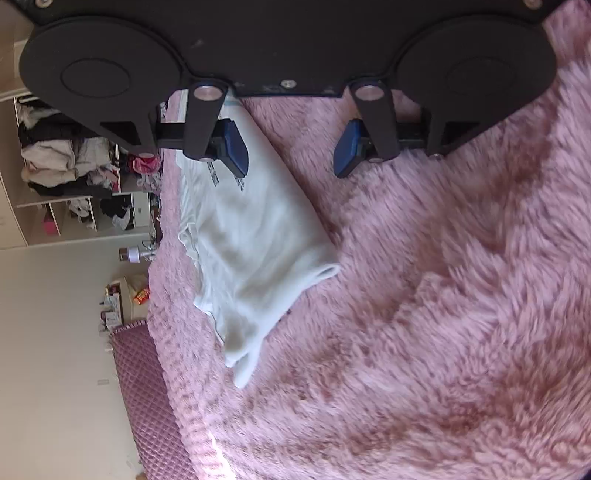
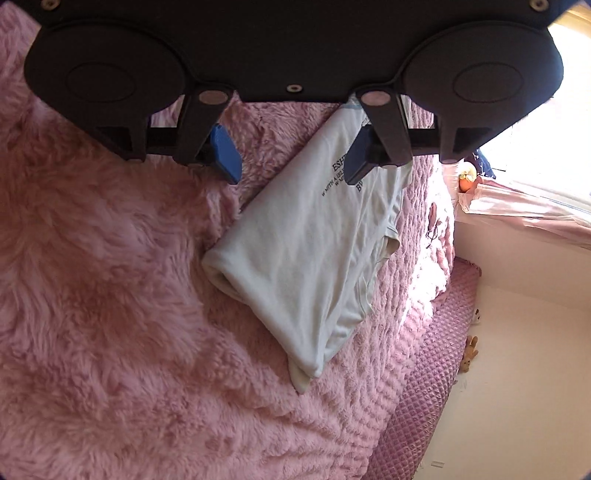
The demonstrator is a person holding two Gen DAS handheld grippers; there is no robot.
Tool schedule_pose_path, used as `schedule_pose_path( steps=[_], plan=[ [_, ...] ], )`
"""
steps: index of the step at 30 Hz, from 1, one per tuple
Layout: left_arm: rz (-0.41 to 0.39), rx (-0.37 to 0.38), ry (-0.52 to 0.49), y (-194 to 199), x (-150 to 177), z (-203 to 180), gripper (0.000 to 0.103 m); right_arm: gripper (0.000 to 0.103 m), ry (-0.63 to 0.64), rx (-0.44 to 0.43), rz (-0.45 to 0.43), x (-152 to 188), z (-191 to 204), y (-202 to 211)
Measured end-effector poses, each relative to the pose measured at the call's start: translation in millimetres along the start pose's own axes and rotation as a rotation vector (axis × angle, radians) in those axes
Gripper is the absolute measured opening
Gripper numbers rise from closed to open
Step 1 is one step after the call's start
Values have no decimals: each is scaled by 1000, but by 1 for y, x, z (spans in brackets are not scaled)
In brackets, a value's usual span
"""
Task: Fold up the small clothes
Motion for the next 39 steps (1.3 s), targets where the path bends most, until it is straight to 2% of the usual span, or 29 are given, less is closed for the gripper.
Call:
schedule_pose_path(
  steps=[3,6,7,8,9,11,13,16,19,22,24,27,28,29,30,31,33,34,35,36,37,39],
  plan=[
    [-47,71,31,-13,-14,0,50,62,-51,-30,-85,-10,-5,-11],
    [-80,141,123,-21,-29,-3,46,62,-124,-75,-154,-23,-4,-23],
    [-94,141,156,-25,-35,-4,35,62,-136,-76,-167,-26,-3,-27],
    [-96,136,160,-29,-38,-6,2,61,-159,-59,-180,-29,-3,-30],
    [-92,120,158,-31,-41,-9,3,56,-169,-50,-180,-30,-2,-33],
    [-96,89,158,-30,-47,-18,2,9,-181,-24,-172,-34,3,-37],
    [-98,54,112,-24,-51,-34,2,5,-162,-6,-186,-40,11,-32],
    [-89,61,33,-4,-52,-64,2,5,-141,-15,-187,-44,34,-15],
    [-77,95,-45,26,-43,-87,1,5,-79,-41,-160,-31,58,12],
    [-56,100,-90,66,-14,-83,1,5,-40,-44,-125,-6,60,42],
    [-37,60,-99,90,14,-57,1,5,-18,-13,-99,23,40,62],
    [36,-84,-80,101,47,12,2,5,-27,85,-42,56,-10,69],
    [53,-126,-79,100,54,35,4,8,-28,119,-34,62,-24,69],
    [61,-156,-75,98,57,53,14,16,-38,172,-31,68,-45,70],
    [74,-126,-76,98,57,62,13,16,-51,178,-21,72,-59,71],
    [75,-108,-60,102,55,65,14,16,-63,146,-11,72,-64,74],
    [71,-126,-63,115,46,61,17,17,-76,147,3,67,-66,90],
    [50,-162,-107,122,39,54,17,27,-64,168,10,63,-63,97],
    [20,-191,-176,128,30,43,22,41,-32,199,8,58,-57,103],
    [-16,-206,-252,130,17,26,24,49,35,223,-12,49,-48,107],
    [-43,-212,-308,128,5,11,29,54,101,239,-42,40,-38,109],
    [-65,-175,-422,112,-15,-25,31,54,250,244,-113,15,-8,99]
  ],
)
Point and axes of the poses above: each gripper's, at about its wrist camera, not at the fingertips, and y roughly against the way its jaws point, z to its left, x to its underside, the point moved 9 cm from there along -y, roughly the way its jaws point, and after that the axes turned 1 degree about x, right-handed, at the moved point
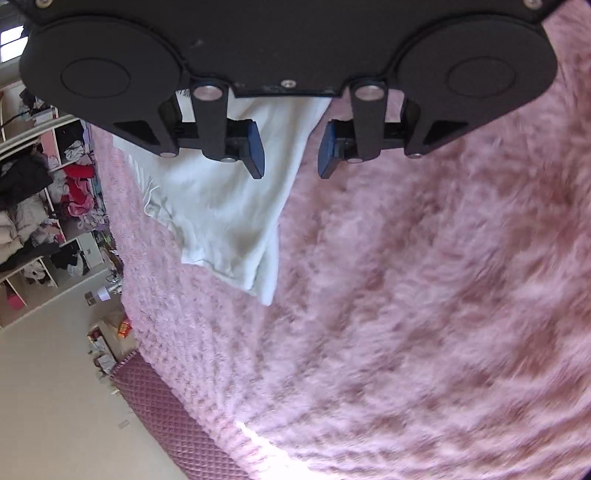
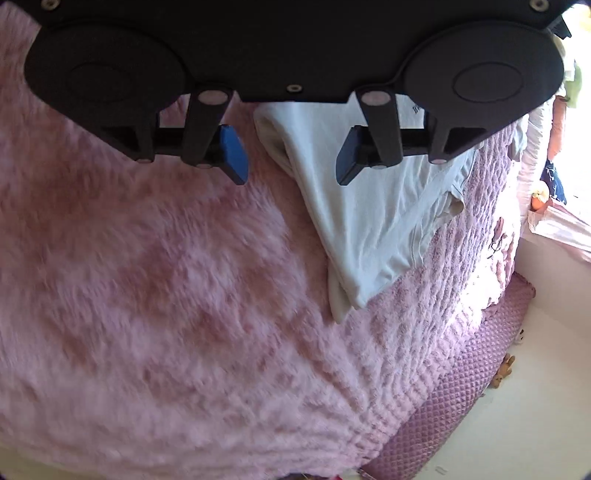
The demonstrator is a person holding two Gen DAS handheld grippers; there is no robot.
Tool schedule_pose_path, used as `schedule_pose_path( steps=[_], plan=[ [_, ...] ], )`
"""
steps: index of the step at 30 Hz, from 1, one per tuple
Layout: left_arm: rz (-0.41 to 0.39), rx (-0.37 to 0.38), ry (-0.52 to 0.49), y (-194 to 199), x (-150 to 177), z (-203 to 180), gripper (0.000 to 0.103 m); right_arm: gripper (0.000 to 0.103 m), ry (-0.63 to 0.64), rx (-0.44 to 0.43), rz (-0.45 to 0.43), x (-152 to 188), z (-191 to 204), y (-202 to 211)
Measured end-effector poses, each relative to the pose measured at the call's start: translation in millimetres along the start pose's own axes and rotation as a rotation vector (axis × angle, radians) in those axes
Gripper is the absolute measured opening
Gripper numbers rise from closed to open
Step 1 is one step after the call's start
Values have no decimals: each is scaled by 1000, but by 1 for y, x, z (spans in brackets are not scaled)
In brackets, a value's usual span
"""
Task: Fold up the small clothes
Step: 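Open both grippers and lift them away from the folded shirt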
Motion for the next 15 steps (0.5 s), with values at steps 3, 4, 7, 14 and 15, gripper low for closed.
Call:
schedule_pose_path(
  steps=[3,4,7,14,15],
  plan=[
    [-51,-23,-191,-43,-39,-42,34,54,147,-45,-85,-36,40,-33],
    [-59,-28,-239,-59,-48,-51,34,54,215,-39,-113,-48,54,-51],
    [-31,-59,-300,-109,-62,-68,34,54,367,-8,-136,-71,80,-98],
    [5,-132,-340,-154,-62,-66,34,52,477,77,-74,-88,83,-161],
    [11,-134,-343,-154,-61,-64,34,49,478,77,-66,-84,80,-161]
  ],
)
Point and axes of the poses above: each gripper's, at about its wrist camera, not at the fingertips, and y roughly against the way its jaws point, z to its left, x to its underside, the point moved 9 cm from there along -y, roughly the way its jaws point, and after that the axes turned 1 degree about x, right-handed, at the moved point
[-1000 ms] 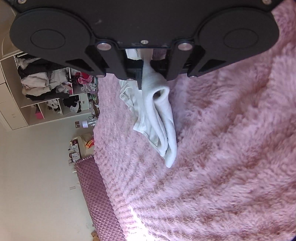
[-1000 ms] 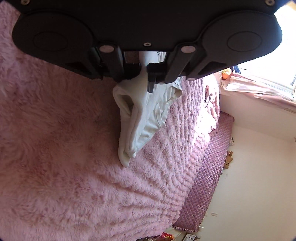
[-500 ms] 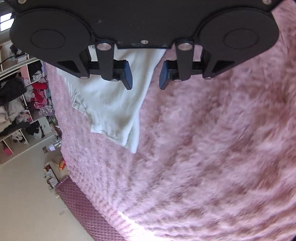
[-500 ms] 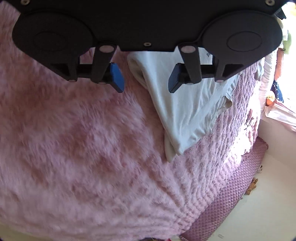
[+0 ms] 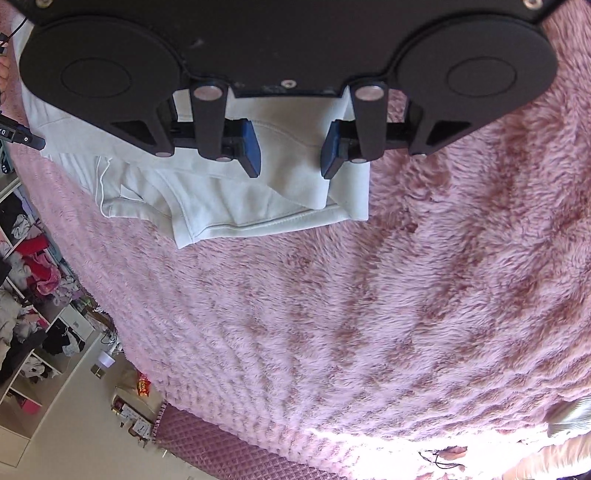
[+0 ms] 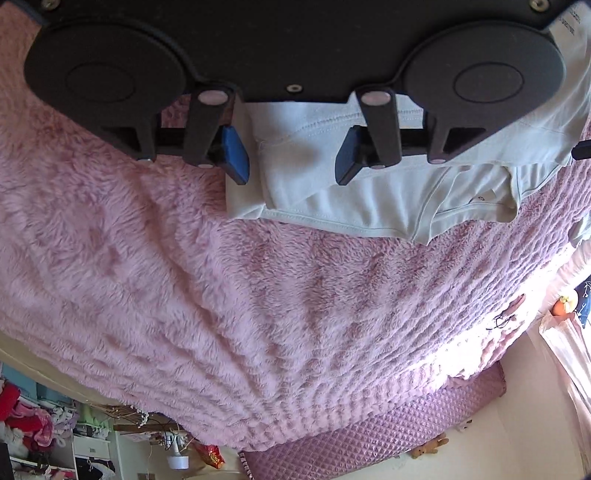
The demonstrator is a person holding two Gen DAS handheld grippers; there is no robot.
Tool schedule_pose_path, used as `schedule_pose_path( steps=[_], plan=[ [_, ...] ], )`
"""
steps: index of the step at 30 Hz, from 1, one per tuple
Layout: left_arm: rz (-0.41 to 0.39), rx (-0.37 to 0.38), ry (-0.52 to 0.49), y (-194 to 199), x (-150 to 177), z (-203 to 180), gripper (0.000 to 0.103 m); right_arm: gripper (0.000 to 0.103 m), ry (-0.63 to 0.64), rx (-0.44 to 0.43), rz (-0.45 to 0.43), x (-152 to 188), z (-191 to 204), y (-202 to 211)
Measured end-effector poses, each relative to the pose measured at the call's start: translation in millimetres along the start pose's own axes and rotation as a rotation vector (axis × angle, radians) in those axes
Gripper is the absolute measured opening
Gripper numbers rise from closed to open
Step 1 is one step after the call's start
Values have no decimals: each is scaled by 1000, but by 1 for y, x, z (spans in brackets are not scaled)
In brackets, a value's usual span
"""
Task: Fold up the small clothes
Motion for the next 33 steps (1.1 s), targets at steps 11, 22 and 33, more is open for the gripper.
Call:
schedule_pose_path(
  steps=[11,22,33],
  plan=[
    [41,-64,-43,-25,-3,3,21,35,43,18,10,9,12,-3],
    [-82,-44,47,-5,-17,30,4,9,38,60,-21,-7,18,-15],
    [-30,-72,41,10,0,38,35,48,-15,30,-24,9,3,30]
  ],
)
Point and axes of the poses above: each gripper's, at about its wrist camera, not at the fingertips, and y roughly against the way its jaws point, z to its left, x to its underside, the point moved 9 cm from there along -y, roughly the way its jaws point, and after that the axes turned 1 degree about x, right-handed, at the moved point
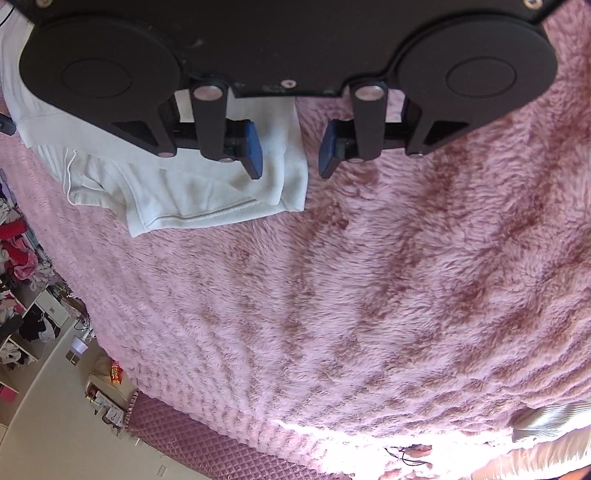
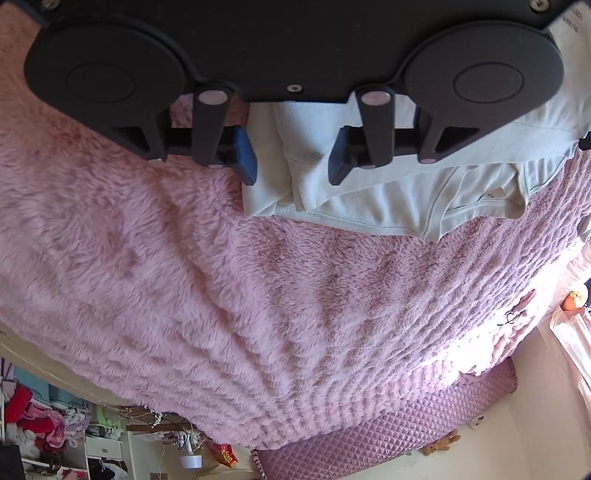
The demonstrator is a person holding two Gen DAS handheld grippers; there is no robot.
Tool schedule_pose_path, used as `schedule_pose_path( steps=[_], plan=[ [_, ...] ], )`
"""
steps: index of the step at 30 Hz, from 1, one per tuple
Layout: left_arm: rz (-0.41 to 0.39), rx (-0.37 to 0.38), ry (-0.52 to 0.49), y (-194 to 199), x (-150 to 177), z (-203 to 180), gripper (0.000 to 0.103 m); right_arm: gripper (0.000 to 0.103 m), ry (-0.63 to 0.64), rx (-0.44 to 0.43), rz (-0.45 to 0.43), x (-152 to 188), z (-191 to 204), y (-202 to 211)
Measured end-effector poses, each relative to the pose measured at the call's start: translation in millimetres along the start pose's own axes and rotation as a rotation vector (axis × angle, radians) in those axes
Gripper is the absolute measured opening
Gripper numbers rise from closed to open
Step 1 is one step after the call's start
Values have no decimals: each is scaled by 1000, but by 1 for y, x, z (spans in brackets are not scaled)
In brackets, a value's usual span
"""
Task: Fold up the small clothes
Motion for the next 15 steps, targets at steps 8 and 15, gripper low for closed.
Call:
schedule_pose_path(
  steps=[8,15],
  plan=[
    [105,35,291,102,109,46,39,49,-97,-38,71,93,-32,111],
    [145,170,522,109,159,43,40,49,-117,-46,95,121,-17,119]
  ],
)
Point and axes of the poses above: each gripper's, at about its wrist camera, not at the fingertips, and y roughly against the way its jaws point, z to its left, x to its underside, the point moved 9 cm from there along -y, roughly the way its jaws point, and after that the axes turned 1 degree about x, right-handed, at the moved point
